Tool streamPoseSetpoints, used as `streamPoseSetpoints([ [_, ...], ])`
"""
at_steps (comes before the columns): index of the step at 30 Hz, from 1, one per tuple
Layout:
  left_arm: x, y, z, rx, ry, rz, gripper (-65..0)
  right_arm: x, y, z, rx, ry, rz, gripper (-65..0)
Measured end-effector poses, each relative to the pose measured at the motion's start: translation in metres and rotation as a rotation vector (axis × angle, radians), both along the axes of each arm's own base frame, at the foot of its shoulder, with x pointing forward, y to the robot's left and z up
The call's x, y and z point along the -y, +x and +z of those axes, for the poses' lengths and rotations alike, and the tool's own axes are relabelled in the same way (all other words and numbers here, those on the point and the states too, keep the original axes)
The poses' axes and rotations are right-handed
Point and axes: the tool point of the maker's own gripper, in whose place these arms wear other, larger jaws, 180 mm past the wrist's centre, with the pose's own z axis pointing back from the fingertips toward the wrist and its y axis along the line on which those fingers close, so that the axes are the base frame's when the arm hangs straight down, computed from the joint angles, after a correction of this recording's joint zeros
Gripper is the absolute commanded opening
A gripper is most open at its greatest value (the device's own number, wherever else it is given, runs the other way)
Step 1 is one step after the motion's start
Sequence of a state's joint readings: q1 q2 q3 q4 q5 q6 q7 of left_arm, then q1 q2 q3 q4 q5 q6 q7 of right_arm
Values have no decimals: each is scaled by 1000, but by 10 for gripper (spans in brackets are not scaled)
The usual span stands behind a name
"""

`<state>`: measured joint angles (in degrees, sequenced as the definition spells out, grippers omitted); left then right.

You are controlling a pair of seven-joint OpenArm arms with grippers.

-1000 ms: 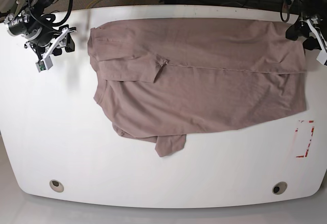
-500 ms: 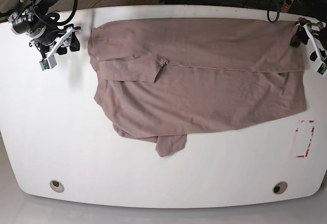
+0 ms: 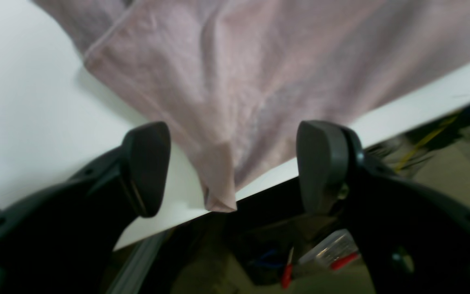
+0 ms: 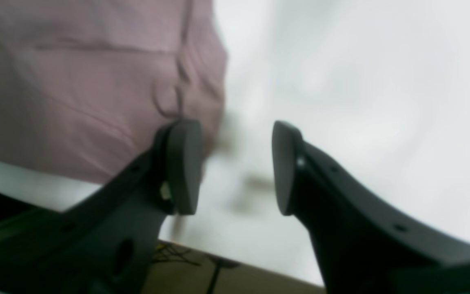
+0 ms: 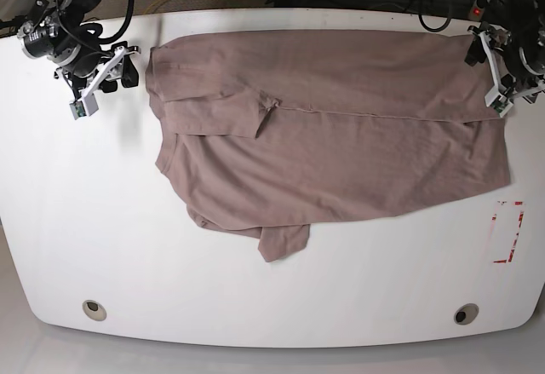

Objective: Fold the T-shirt properly
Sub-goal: 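Regrasp the shirt's edge corners with both grippers and pull taut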

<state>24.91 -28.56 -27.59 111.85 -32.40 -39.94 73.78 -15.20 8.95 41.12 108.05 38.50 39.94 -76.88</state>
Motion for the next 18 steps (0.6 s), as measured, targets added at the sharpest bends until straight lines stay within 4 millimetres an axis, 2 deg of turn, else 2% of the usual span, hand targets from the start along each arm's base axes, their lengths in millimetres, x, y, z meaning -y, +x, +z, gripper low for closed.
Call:
streamPoseSetpoints([
  [2,-2,3,-3,22,29,5,-204,-4,-3,-7,-16,26,-11,-377],
  [7,-26,-3,-8,12,181,51,-206,-13,-13,-21,-69,51,-6,-376],
  [13,-21,5,-15,55,191,30,-206,-45,-11,-27,-78,98,62,-380],
  [18,-22,-5,-33,-14,228,2,-206,-62,-16,-42,-114,173,53,-384],
])
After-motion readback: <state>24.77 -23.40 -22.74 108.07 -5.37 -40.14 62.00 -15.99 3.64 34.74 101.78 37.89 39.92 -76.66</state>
